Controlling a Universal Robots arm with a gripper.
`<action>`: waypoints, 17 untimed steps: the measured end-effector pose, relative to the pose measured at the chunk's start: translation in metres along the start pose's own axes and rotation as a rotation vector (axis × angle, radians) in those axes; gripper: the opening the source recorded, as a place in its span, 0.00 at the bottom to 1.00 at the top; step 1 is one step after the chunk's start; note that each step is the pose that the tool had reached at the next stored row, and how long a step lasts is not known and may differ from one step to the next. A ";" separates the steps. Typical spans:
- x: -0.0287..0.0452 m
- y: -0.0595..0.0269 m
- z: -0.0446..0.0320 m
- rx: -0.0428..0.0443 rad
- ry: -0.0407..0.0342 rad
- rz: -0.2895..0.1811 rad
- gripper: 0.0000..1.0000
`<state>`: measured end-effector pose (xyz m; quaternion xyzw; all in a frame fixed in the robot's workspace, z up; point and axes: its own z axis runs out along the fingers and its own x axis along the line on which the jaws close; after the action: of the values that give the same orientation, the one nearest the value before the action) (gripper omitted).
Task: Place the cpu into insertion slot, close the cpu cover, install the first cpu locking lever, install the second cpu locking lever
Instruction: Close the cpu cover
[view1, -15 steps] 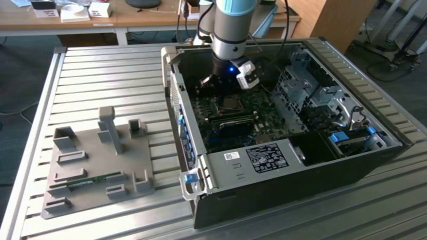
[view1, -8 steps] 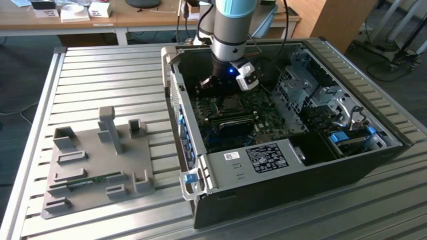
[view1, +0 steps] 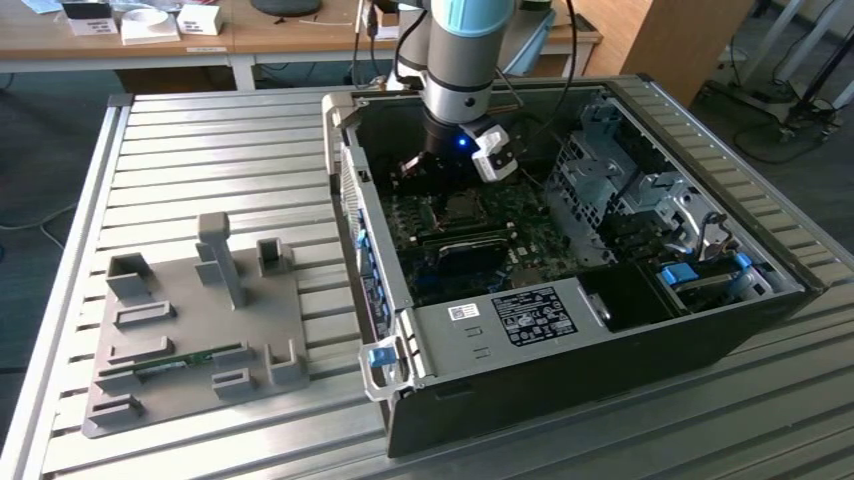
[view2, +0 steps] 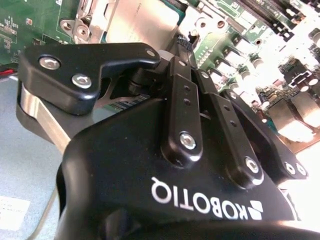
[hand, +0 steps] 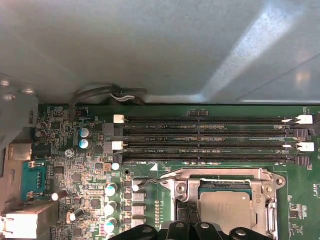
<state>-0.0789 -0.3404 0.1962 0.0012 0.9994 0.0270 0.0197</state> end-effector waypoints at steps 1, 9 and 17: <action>0.0000 0.0000 0.0001 -0.0001 -0.0001 0.000 0.11; -0.0006 0.0008 -0.0063 -0.0020 -0.0014 0.000 0.11; -0.0014 0.0019 -0.0301 -0.0011 -0.0008 0.000 0.11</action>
<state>-0.0787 -0.3401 0.2264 0.0012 0.9994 0.0275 0.0201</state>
